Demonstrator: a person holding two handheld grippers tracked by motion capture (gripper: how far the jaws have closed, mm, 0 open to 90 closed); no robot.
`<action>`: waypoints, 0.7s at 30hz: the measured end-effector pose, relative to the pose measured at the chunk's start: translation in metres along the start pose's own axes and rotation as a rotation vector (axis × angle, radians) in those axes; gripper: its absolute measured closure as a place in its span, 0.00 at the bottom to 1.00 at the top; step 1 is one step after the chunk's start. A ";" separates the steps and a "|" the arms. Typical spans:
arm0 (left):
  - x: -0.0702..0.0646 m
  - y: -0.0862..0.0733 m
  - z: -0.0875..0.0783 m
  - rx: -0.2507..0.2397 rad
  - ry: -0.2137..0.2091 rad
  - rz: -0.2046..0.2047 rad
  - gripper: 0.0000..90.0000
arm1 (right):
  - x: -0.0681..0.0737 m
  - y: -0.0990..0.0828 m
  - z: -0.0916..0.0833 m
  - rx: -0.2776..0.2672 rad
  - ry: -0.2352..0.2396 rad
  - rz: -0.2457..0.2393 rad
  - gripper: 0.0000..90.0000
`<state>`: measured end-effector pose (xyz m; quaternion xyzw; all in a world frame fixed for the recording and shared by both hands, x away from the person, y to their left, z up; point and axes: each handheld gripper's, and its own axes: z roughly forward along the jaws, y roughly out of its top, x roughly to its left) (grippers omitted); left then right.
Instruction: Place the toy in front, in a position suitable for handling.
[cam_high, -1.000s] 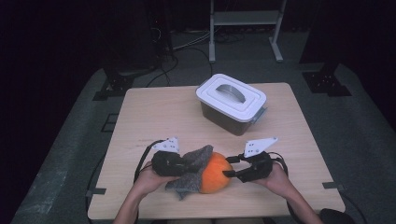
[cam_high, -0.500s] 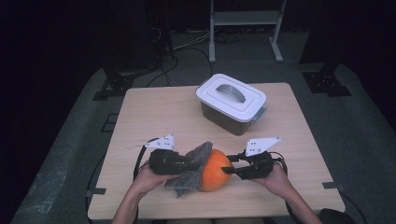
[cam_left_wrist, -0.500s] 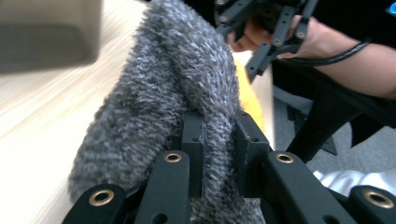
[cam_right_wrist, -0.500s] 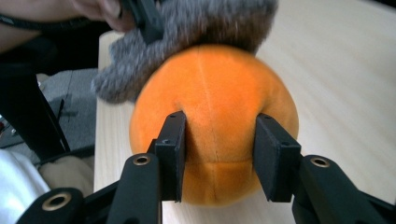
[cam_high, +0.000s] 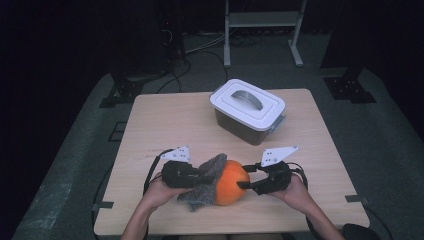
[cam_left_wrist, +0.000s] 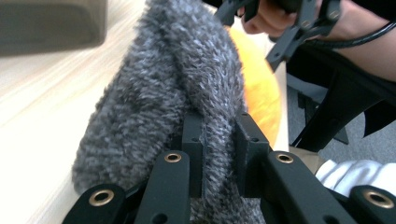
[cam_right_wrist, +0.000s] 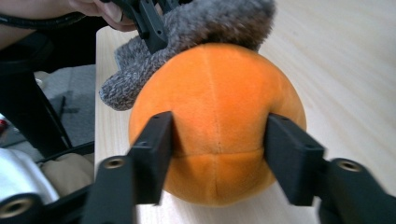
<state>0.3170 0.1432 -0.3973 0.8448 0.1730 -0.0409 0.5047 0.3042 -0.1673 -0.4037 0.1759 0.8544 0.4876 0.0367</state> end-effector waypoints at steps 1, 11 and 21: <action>-0.003 0.003 0.000 -0.018 -0.015 0.003 0.86 | 0.002 0.001 0.000 -0.003 -0.003 -0.014 0.51; -0.010 0.009 -0.002 -0.002 0.013 0.044 0.86 | 0.006 0.002 0.004 0.008 0.000 -0.048 0.41; -0.019 0.018 -0.002 -0.025 -0.018 0.077 0.86 | 0.020 0.002 0.014 0.022 -0.022 -0.149 0.60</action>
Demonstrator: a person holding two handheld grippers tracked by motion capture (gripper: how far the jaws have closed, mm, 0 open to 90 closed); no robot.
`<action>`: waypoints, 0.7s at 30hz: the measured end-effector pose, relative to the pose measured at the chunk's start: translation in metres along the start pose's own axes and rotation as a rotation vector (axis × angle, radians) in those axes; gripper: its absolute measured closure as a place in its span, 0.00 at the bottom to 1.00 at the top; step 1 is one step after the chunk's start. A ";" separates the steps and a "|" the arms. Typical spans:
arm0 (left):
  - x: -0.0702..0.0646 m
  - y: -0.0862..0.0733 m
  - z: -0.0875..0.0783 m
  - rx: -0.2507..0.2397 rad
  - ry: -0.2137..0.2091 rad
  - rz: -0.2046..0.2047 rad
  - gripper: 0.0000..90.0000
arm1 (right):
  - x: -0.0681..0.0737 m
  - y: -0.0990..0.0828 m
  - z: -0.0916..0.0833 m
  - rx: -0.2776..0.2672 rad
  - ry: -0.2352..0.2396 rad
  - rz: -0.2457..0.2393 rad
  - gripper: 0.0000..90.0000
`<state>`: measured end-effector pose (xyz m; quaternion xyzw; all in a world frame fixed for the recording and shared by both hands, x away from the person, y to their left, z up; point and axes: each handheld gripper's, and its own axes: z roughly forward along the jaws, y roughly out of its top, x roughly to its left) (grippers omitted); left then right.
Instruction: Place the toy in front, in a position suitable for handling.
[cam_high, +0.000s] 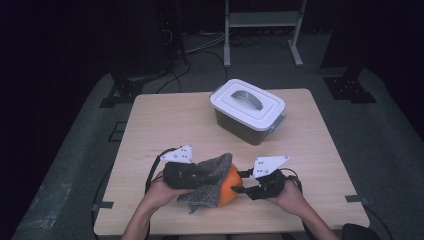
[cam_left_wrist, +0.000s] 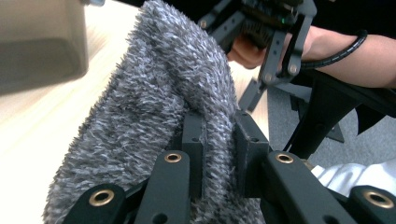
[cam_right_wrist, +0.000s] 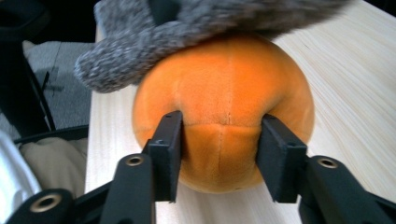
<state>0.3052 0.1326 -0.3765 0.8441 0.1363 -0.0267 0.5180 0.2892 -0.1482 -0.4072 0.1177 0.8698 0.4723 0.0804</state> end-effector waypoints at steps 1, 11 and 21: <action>-0.001 0.001 -0.001 -0.008 0.000 0.003 0.85 | 0.002 0.001 0.001 -0.001 0.002 -0.014 0.61; 0.004 -0.004 -0.003 0.038 0.031 -0.005 0.86 | -0.008 0.000 -0.002 -0.025 0.054 0.075 0.46; -0.012 0.006 0.011 0.076 -0.031 0.049 0.86 | 0.008 0.003 0.006 -0.002 0.020 -0.001 0.54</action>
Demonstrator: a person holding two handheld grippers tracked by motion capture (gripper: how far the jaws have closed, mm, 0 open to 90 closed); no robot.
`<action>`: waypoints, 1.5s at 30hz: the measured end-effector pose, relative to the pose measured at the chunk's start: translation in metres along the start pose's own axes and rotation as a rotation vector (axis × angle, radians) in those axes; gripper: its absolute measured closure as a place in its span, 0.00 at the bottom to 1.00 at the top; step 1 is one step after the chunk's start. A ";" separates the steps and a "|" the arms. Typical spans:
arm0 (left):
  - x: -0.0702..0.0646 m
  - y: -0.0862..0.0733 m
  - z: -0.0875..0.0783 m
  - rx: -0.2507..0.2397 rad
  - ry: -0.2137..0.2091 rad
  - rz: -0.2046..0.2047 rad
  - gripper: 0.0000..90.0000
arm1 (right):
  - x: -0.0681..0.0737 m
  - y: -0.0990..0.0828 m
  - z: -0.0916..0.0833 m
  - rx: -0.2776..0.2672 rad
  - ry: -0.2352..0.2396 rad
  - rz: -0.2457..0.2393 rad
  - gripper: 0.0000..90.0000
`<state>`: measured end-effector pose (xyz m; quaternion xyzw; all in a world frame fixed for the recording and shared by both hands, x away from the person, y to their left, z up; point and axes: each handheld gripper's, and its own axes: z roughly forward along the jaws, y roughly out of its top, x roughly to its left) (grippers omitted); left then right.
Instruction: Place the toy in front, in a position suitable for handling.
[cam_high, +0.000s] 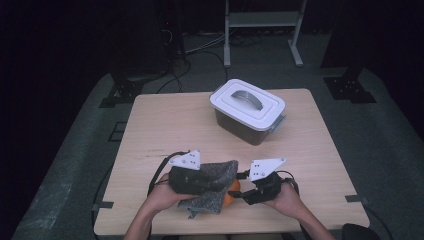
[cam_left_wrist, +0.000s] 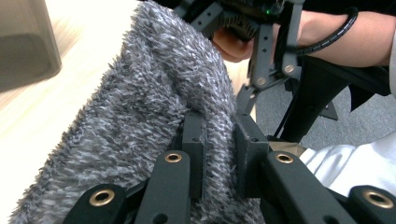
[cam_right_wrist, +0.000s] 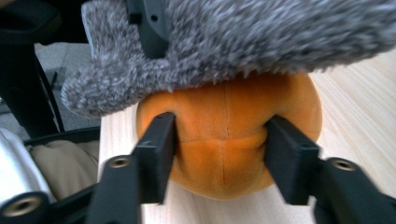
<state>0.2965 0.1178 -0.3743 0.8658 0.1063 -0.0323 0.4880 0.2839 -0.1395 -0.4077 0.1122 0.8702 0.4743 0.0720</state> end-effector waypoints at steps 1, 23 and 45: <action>0.001 0.000 -0.001 -0.004 0.009 -0.002 0.86 | 0.001 0.000 0.000 0.005 -0.010 -0.012 0.58; 0.011 -0.013 -0.004 0.006 -0.016 -0.064 0.85 | -0.014 -0.004 -0.003 0.038 0.047 0.074 0.42; 0.020 -0.019 -0.007 -0.055 0.061 -0.121 0.86 | -0.011 0.001 -0.003 0.089 0.046 0.088 0.37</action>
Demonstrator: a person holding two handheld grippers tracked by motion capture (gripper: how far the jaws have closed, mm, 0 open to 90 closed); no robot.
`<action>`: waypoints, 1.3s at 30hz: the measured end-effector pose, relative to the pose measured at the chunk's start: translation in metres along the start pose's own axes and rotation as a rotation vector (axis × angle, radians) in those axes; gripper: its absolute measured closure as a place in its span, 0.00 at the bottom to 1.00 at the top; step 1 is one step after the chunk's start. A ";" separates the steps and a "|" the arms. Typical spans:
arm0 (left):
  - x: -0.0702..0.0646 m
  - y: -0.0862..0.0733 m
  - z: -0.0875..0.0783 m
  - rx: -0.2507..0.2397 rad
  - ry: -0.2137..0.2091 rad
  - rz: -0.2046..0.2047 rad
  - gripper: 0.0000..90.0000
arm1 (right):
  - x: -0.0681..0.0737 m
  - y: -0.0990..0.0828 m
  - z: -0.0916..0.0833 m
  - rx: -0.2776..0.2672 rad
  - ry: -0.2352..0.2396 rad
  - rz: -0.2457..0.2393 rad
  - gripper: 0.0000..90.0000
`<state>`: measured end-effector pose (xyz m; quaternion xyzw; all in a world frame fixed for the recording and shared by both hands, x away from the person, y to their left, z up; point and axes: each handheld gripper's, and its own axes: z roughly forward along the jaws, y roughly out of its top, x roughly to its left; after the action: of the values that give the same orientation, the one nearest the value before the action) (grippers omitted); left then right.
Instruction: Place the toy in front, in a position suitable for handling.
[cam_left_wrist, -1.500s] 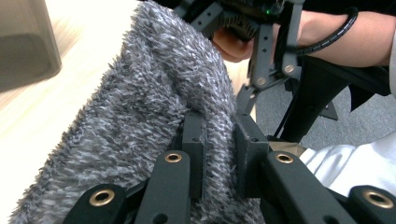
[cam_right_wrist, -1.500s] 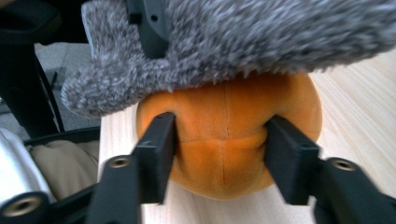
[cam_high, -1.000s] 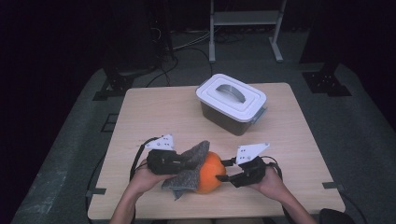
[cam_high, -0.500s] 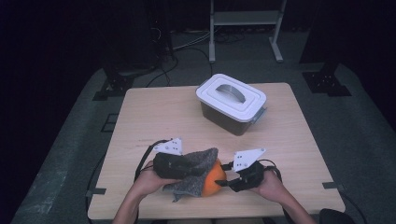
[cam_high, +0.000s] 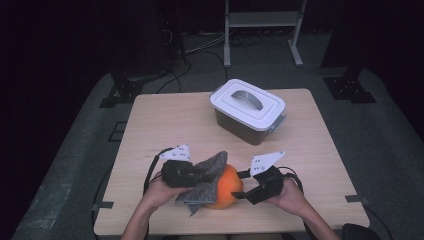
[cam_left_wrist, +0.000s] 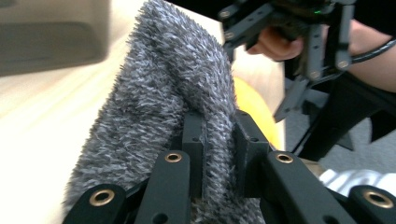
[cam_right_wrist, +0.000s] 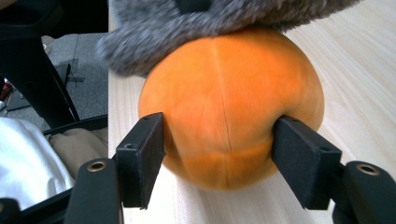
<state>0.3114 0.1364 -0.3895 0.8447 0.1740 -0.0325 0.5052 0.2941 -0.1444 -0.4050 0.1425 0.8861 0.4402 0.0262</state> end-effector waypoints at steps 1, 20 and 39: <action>-0.002 0.001 0.002 0.007 -0.012 0.003 0.86 | 0.000 -0.001 0.001 0.002 -0.005 0.001 0.38; -0.011 0.009 0.005 -0.044 -0.017 0.030 0.86 | -0.006 -0.010 0.003 -0.036 -0.034 0.042 0.50; 0.014 -0.017 -0.001 0.044 0.000 -0.056 0.85 | -0.021 -0.018 -0.010 -0.027 0.005 0.065 0.38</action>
<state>0.3192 0.1479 -0.4067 0.8504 0.1970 -0.0503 0.4852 0.3086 -0.1682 -0.4150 0.1699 0.8751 0.4530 0.0117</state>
